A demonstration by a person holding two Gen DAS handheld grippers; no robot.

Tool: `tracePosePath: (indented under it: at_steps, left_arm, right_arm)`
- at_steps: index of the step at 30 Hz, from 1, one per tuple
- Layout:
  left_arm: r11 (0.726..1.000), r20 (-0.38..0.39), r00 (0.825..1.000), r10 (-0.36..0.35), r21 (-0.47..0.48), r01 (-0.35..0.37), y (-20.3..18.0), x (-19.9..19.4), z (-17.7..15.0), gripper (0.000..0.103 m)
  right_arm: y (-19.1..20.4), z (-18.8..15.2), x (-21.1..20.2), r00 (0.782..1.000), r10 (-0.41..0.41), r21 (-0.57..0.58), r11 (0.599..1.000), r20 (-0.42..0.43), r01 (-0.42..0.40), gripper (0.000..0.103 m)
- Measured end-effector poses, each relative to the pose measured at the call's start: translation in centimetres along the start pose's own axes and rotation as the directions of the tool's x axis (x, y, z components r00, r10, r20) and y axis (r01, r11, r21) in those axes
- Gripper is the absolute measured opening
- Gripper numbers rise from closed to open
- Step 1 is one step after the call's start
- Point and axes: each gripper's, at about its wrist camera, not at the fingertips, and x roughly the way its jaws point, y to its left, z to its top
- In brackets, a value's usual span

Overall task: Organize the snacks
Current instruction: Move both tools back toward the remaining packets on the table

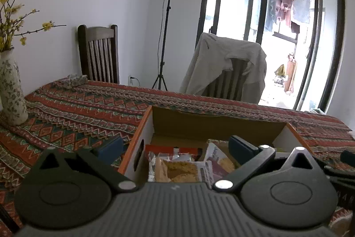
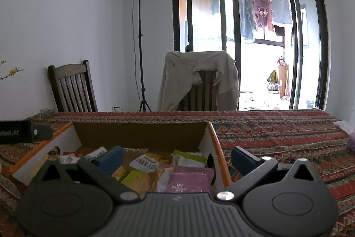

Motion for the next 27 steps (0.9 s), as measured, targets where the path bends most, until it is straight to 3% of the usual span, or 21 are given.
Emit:
tracePosePath:
  at_steps: [10,21,27]
  left_arm:
    - [0.999,-0.030,0.999,-0.024,0.034,0.025,0.9,-3.4,-1.0,0.103]
    - [0.997,-0.061,0.998,-0.022,0.066,0.026,3.9,-6.3,-5.0,0.103]
    - [0.999,-0.053,0.999,-0.004,0.044,0.007,6.2,-5.8,-7.9,0.103]
  right_arm:
    - [-1.1,-1.2,-3.4,0.998,-0.026,-0.028,0.999,-0.058,0.025,0.103]
    - [-2.0,-5.4,-6.6,0.985,-0.055,-0.079,0.996,-0.166,0.042,0.103]
    - [-2.2,-7.1,-7.5,0.975,-0.072,-0.083,0.995,-0.211,0.056,0.103]
